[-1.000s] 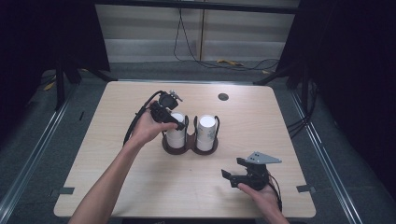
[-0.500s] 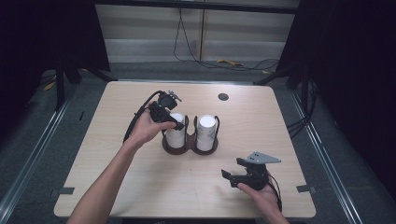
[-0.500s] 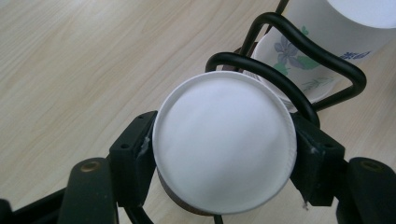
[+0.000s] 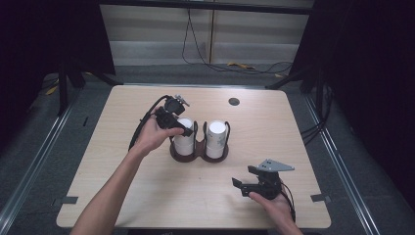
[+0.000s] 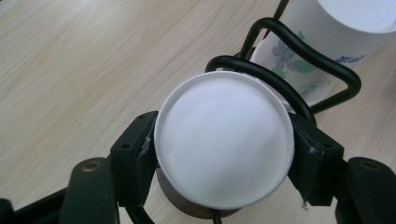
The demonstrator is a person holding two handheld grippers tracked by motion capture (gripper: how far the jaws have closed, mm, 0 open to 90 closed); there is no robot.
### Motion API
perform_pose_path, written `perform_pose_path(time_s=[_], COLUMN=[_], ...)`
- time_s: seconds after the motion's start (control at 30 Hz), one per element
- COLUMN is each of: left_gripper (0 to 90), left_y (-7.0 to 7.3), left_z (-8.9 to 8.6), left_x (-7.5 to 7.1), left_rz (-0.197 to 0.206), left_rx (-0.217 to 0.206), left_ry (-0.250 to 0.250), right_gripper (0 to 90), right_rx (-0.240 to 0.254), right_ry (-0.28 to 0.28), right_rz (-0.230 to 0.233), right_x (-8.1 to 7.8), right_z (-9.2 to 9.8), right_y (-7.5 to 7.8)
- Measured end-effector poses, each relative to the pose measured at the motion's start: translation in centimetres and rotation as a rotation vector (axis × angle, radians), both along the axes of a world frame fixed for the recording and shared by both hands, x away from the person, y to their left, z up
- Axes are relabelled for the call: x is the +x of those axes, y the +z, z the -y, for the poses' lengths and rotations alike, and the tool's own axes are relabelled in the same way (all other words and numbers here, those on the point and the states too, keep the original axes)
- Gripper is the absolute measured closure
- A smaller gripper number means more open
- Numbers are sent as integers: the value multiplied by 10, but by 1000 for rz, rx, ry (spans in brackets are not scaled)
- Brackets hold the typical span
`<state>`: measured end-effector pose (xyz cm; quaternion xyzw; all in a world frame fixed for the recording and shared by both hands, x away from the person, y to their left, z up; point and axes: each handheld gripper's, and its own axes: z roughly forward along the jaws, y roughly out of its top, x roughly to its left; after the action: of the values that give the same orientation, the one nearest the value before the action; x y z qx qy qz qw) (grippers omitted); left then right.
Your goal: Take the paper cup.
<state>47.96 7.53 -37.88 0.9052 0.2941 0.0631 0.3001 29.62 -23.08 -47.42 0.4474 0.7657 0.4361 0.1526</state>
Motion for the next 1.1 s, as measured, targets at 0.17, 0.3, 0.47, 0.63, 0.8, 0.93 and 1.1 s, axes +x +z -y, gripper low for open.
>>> perform_pose_path(time_s=[0.17,0.3,0.47,0.63,0.8,0.93,1.1], left_gripper=[339,342,344,345,350,352,352], left_y=[2,4,6,7,10,12,13], left_z=[-1,-2,-2,0,-1,-1,0], left_x=[-1,-1,-1,-1,-1,-1,-1], left_rz=[-1,-1,-5,-1,4,11,11], left_rx=[-2,0,-8,1,0,3,5], left_ry=[1,-6,0,-4,-5,-12,-6], right_gripper=[195,195,195,196,196,196,196], right_rx=[1,1,2,1,0,1,1], right_ry=[1,0,0,0,0,1,0], right_rz=[1,0,-1,-1,-1,-3,-4], right_x=[0,0,0,0,1,1,1], right_z=[0,0,0,0,0,0,0], right_y=[0,0,0,0,0,0,-1])
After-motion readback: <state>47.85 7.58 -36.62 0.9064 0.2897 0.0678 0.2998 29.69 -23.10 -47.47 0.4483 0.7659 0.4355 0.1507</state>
